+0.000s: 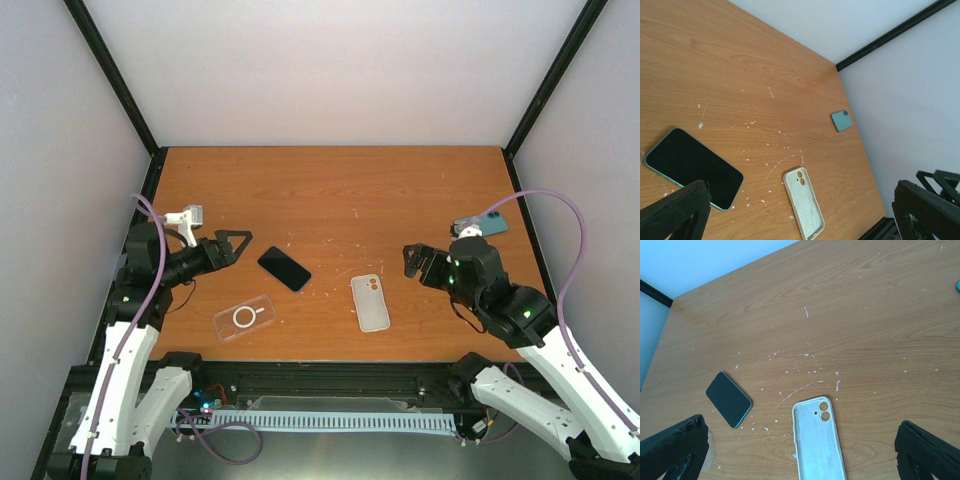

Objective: Put the phone into the phone case

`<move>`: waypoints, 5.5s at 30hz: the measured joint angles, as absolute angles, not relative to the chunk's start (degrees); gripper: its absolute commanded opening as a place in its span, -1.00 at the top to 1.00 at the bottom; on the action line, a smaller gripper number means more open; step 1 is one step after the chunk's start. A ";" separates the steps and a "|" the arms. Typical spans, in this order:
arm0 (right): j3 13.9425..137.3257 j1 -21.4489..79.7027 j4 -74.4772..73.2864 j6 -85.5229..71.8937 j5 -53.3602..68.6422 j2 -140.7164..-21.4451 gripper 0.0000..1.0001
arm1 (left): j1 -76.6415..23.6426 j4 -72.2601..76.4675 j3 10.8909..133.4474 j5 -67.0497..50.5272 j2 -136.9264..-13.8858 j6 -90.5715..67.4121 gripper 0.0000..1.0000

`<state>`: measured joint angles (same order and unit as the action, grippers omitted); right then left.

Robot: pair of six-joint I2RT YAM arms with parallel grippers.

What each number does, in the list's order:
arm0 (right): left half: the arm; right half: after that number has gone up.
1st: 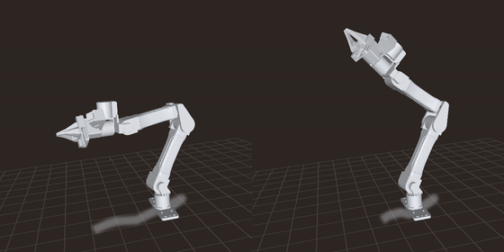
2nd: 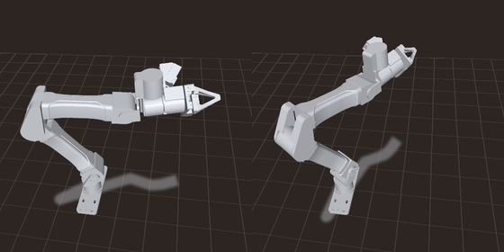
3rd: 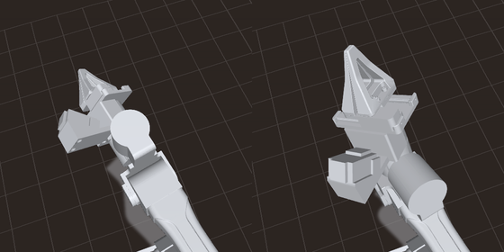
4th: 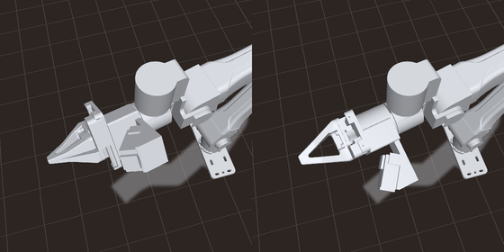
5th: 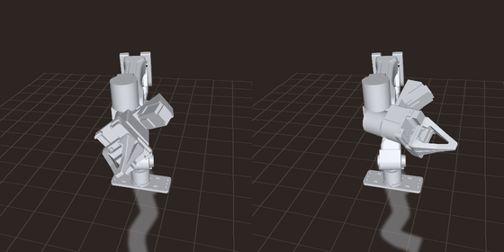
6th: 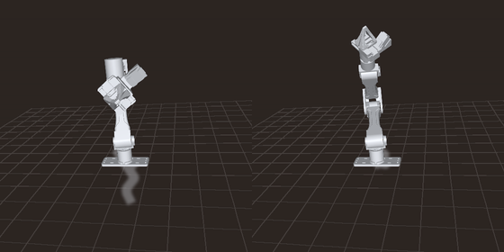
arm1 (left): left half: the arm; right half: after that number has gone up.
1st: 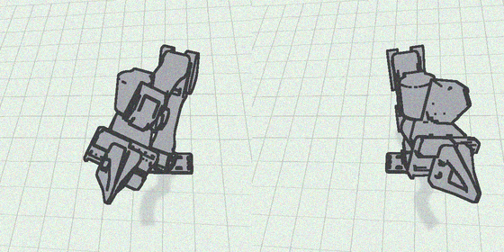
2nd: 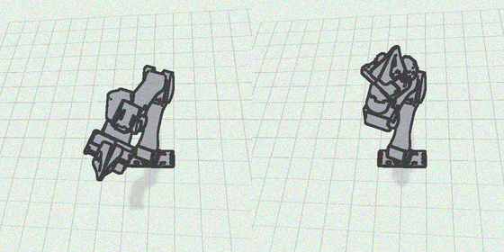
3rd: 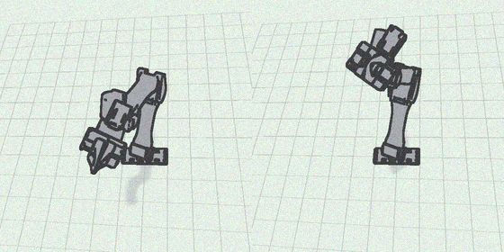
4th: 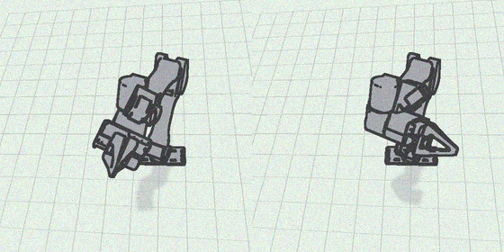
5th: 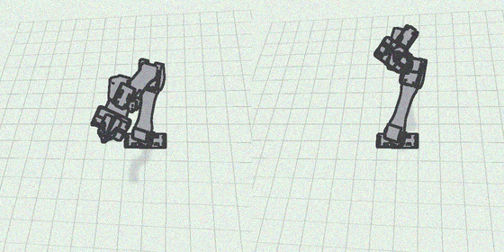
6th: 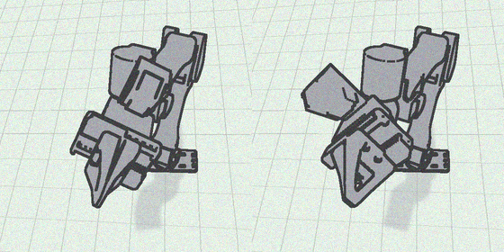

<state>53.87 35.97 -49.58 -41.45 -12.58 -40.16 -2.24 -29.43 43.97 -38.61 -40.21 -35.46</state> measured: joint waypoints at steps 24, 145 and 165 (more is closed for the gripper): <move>46.89 38.11 -34.74 -39.07 1.98 -65.01 -0.84 | -2.20 -33.19 34.85 -19.90 -41.98 -55.86 -0.99; 52.12 50.30 -34.20 -38.19 -10.07 -86.37 -0.11 | -2.17 -26.85 27.68 -35.99 -36.62 -48.64 -0.99; 46.85 46.13 -33.47 -40.10 -10.00 -87.02 -0.11 | -2.20 -24.80 25.96 -39.70 -36.25 -48.03 -0.99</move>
